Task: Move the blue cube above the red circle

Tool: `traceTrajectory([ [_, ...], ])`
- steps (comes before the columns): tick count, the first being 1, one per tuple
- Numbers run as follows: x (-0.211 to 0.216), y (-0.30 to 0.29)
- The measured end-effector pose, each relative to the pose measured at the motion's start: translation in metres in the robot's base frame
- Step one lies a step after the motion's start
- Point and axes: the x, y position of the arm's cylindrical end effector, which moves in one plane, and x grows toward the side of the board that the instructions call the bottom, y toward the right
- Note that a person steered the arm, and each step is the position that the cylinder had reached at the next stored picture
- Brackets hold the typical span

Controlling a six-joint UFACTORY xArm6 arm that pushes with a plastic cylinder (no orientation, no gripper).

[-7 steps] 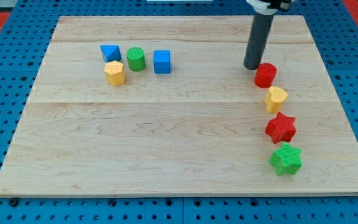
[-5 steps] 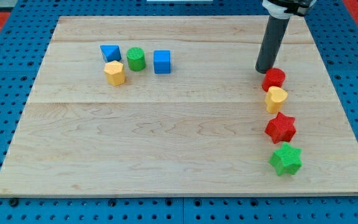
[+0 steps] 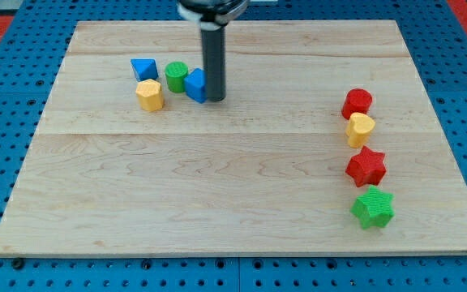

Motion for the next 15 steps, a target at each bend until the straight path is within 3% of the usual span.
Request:
traceTrajectory([
  [1, 0.015, -0.036],
  [2, -0.004, -0.049],
  [4, -0.053, 0.008],
  [7, -0.116, 0.008],
  [8, -0.121, 0.039],
  [9, -0.1, 0.092],
  [11, -0.045, 0.121],
  [15, -0.029, 0.152],
])
